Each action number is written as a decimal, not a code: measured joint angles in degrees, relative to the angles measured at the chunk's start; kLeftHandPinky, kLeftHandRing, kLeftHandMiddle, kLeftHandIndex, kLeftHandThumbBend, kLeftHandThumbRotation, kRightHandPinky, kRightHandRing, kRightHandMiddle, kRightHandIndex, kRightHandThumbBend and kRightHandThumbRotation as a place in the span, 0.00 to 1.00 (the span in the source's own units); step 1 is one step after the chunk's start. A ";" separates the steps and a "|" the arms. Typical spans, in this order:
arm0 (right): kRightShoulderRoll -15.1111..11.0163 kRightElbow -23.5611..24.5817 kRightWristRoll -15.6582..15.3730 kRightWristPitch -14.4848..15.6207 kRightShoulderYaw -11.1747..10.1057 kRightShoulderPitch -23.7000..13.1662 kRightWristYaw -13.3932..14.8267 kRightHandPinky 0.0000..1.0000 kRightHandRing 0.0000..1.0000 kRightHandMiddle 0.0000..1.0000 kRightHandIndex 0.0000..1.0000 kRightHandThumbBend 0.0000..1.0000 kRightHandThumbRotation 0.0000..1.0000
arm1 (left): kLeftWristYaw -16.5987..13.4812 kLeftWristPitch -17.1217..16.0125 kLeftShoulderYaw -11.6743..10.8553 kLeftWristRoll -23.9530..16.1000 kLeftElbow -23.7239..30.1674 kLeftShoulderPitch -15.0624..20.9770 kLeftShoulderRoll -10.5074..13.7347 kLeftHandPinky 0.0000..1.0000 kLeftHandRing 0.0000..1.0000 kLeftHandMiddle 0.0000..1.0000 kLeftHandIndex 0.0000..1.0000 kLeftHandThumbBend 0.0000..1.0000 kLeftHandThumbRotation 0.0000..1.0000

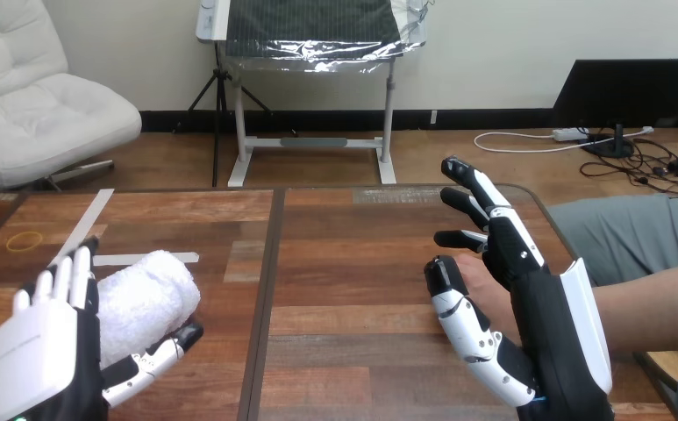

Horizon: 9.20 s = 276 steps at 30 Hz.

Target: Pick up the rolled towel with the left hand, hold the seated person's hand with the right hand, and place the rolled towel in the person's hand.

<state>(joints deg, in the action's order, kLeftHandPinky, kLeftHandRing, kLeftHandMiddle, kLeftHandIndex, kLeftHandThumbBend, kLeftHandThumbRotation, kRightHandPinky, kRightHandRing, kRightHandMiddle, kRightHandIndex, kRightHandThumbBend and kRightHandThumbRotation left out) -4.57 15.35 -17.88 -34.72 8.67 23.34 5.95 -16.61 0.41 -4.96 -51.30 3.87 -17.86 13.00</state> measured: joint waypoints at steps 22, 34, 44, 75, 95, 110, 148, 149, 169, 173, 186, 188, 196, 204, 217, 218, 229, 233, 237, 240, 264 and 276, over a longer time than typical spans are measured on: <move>-0.18 0.45 -0.19 4.03 -1.68 -4.13 -0.47 0.73 0.88 0.92 0.87 0.32 0.66 | 0.24 0.93 1.68 4.20 -11.49 7.52 6.19 1.00 0.98 0.99 1.00 0.87 0.80; 0.01 1.39 -0.15 4.50 -1.61 -5.33 -0.52 0.71 0.87 0.92 0.86 0.31 0.66 | 3.19 2.26 3.28 6.53 -20.03 15.23 8.96 1.00 0.98 0.97 0.98 0.83 0.72; -0.01 2.22 -0.12 4.49 -0.97 -4.68 -0.53 0.70 0.86 0.91 0.86 0.30 0.65 | 4.61 3.68 6.44 6.57 -26.98 21.77 11.00 0.97 0.95 0.95 0.96 0.81 0.66; -0.48 5.72 1.75 6.88 -2.14 -1.12 -2.66 0.73 0.87 0.91 0.87 0.33 0.74 | 6.55 7.51 15.54 6.27 -44.42 35.12 15.52 0.92 0.98 1.00 1.00 0.84 0.71; -0.51 6.92 1.76 7.12 -2.68 -1.15 -3.88 0.72 0.85 0.89 0.85 0.33 0.72 | 4.54 6.61 18.00 8.41 -50.43 38.74 15.97 0.88 0.93 0.95 0.94 0.80 0.58; -0.51 6.94 1.86 7.38 -2.70 -1.16 -4.64 0.72 0.84 0.87 0.84 0.33 0.71 | 1.02 4.80 18.24 10.61 -50.46 37.87 15.85 0.62 0.72 0.76 0.78 0.78 0.26; -0.67 6.73 2.46 6.55 -3.00 -1.50 -5.35 0.68 0.74 0.75 0.74 0.26 0.58 | -2.80 -2.71 18.03 14.89 -49.75 36.45 15.86 0.40 0.47 0.52 0.55 0.75 0.00; -0.73 6.71 2.46 6.40 -3.00 -1.54 -5.36 0.68 0.74 0.75 0.74 0.26 0.57 | -2.85 -2.81 18.03 14.89 -49.80 36.45 15.86 0.40 0.47 0.52 0.55 0.75 0.00; -1.89 6.10 3.87 4.75 -3.11 -2.10 -5.68 0.62 0.70 0.70 0.70 0.25 0.49 | -4.70 -4.13 18.32 14.85 -50.29 35.93 15.85 0.37 0.43 0.50 0.54 0.71 0.00; -2.08 5.81 4.10 4.68 -3.10 -2.17 -5.68 0.60 0.68 0.69 0.70 0.25 0.47 | -5.19 -4.69 18.34 14.84 -50.58 35.88 15.85 0.35 0.42 0.49 0.55 0.71 0.00; -2.23 5.25 4.54 4.57 -3.11 -2.26 -5.67 0.58 0.67 0.67 0.69 0.25 0.43 | -6.41 -7.85 18.34 15.06 -51.59 35.60 15.85 0.36 0.42 0.49 0.55 0.70 0.00; -2.24 5.24 4.57 4.57 -3.11 -2.29 -5.67 0.58 0.67 0.67 0.69 0.24 0.43 | -6.76 -8.95 18.32 15.22 -51.62 35.29 15.85 0.36 0.42 0.49 0.55 0.70 0.00; -2.23 4.85 4.56 4.46 -3.11 -2.66 -5.67 0.58 0.66 0.66 0.68 0.23 0.39 | -7.24 -13.44 18.07 17.22 -51.37 33.65 15.71 0.37 0.42 0.49 0.55 0.67 0.00; -2.21 4.69 4.54 4.44 -3.10 -2.89 -5.67 0.57 0.66 0.66 0.68 0.24 0.36 | -7.18 -15.25 17.62 18.90 -49.18 31.67 15.66 0.35 0.41 0.49 0.54 0.65 0.01; -2.19 4.69 4.49 4.46 -2.96 -3.01 -5.68 0.54 0.65 0.67 0.68 0.26 0.28 | -5.93 -19.82 16.32 22.09 -40.50 24.58 15.28 0.34 0.39 0.47 0.53 0.62 0.00; -2.19 4.69 4.48 4.47 -2.94 -3.01 -5.68 0.53 0.64 0.67 0.68 0.26 0.27 | -5.84 -20.08 16.25 22.24 -39.70 23.93 15.15 0.33 0.39 0.46 0.53 0.62 0.01; -2.13 4.69 4.23 4.64 -2.67 -3.09 -5.68 0.49 0.62 0.67 0.68 0.27 0.18 | -5.05 -23.07 15.38 25.56 -32.08 17.71 12.68 0.34 0.40 0.46 0.52 0.64 0.08; -2.10 4.66 4.22 4.69 -2.55 -3.23 -5.68 0.47 0.61 0.66 0.68 0.28 0.16 | -4.14 -23.84 15.24 27.79 -29.46 15.76 11.21 0.35 0.40 0.47 0.52 0.64 0.08; -2.06 4.65 4.26 4.69 -2.47 -3.36 -5.68 0.44 0.59 0.66 0.68 0.28 0.13 | -2.46 -24.82 15.14 31.46 -27.25 14.12 9.57 0.37 0.41 0.47 0.52 0.64 0.06; -2.07 4.65 4.33 4.69 -2.44 -3.41 -5.68 0.44 0.59 0.66 0.68 0.28 0.12 | -0.95 -25.87 15.09 34.64 -25.61 12.91 8.20 0.38 0.42 0.47 0.52 0.64 0.06; -2.14 4.62 4.19 4.72 -2.75 -3.29 -5.65 0.55 0.66 0.68 0.69 0.29 0.08 | 7.08 -26.81 15.12 48.50 -10.74 6.53 -0.48 0.40 0.41 0.45 0.51 0.67 0.08; -2.34 4.63 4.13 5.39 -3.64 -3.26 -5.65 0.64 0.72 0.71 0.71 0.31 0.09 | 9.16 -25.52 15.09 51.23 -3.55 5.25 -3.49 0.41 0.40 0.44 0.51 0.67 0.09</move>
<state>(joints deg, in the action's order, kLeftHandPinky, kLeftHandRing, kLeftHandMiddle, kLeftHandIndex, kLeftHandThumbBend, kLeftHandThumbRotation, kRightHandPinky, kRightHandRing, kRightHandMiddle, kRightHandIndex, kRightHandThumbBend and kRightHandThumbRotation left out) -6.90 19.99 -13.74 -29.33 5.03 20.09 0.30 -7.46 -25.11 10.13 -0.07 0.33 -12.61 9.51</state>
